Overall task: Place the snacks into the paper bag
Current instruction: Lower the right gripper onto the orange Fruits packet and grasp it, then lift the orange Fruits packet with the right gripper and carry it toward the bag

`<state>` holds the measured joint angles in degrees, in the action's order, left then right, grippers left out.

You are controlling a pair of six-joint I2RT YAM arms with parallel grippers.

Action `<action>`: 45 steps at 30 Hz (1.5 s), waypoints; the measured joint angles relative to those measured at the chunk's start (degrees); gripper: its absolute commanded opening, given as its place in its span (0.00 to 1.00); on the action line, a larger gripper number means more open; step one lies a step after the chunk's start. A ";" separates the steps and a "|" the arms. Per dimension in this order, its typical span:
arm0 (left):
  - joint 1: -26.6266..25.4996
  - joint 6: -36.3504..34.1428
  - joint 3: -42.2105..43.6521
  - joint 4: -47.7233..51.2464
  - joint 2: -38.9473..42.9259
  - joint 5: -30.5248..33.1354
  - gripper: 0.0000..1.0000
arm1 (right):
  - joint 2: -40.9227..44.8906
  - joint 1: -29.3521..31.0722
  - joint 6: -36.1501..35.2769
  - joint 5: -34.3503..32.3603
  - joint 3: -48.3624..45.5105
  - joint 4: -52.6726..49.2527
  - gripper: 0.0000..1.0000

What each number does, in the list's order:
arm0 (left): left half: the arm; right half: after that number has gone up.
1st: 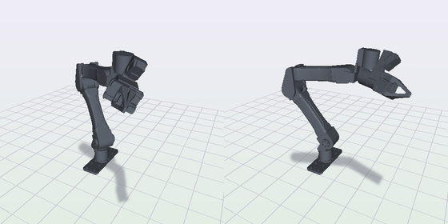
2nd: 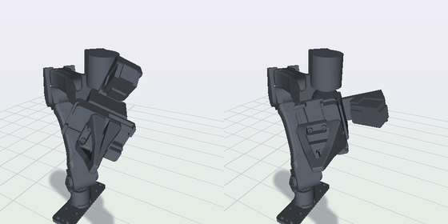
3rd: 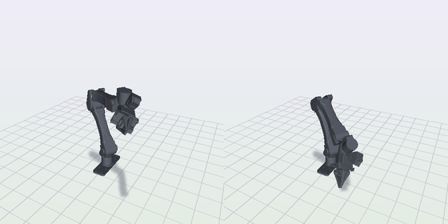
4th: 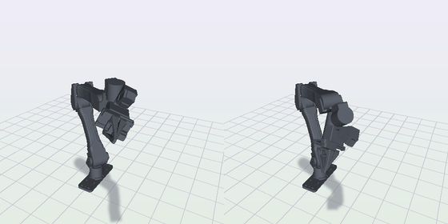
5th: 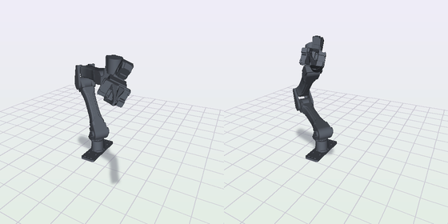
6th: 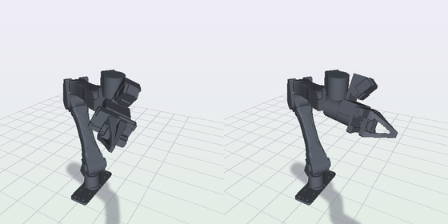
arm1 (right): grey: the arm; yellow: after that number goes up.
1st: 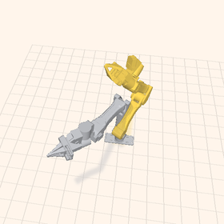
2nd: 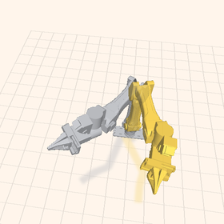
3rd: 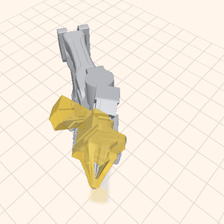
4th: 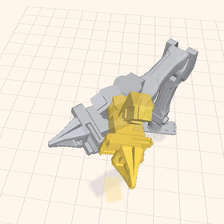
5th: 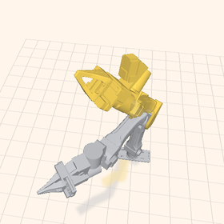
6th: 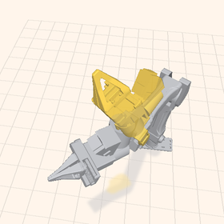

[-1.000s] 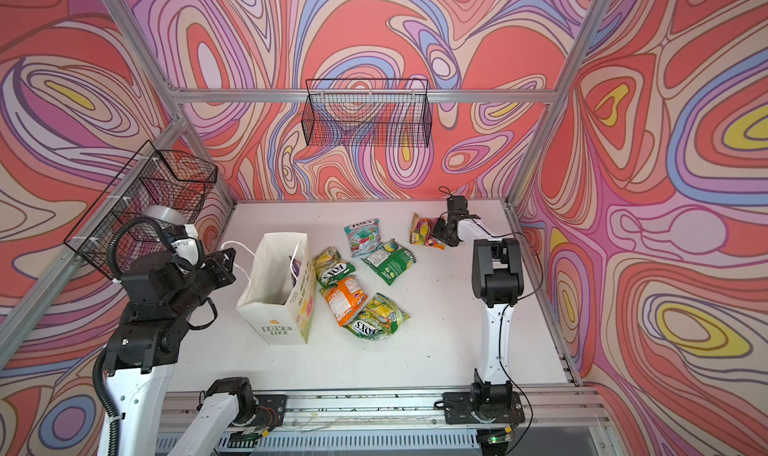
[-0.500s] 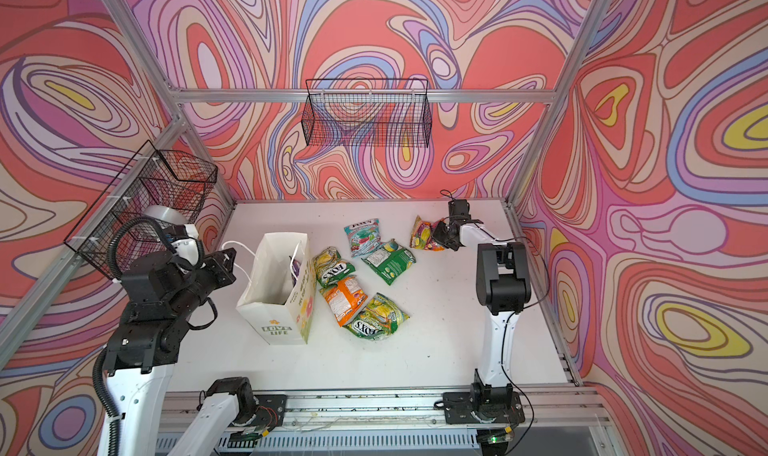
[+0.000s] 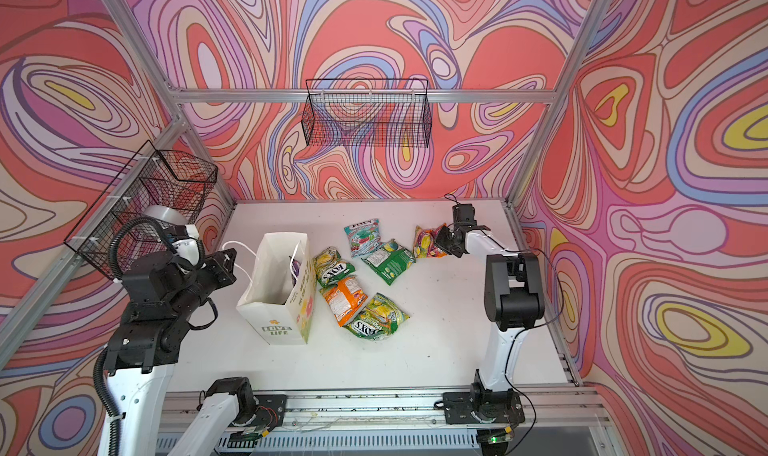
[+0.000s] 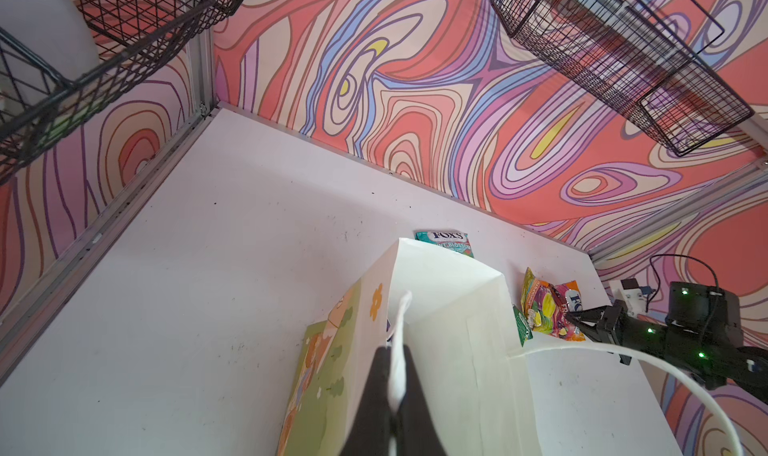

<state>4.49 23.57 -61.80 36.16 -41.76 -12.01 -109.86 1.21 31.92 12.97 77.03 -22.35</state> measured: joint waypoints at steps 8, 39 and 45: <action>-0.13 0.00 0.00 0.00 -0.07 -0.17 0.00 | 9.97 0.00 2.12 2.62 -5.31 0.48 0.00; -0.81 0.00 0.26 -0.09 -0.72 -0.74 0.00 | 27.56 19.82 3.41 -0.81 6.95 -7.45 0.00; -1.09 0.00 0.35 -0.28 -0.85 -1.38 0.00 | 27.69 27.08 3.74 -3.21 12.96 -8.02 0.00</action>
<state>3.40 23.57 -61.45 35.88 -42.61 -13.39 -82.17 28.29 35.66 9.76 90.00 -30.37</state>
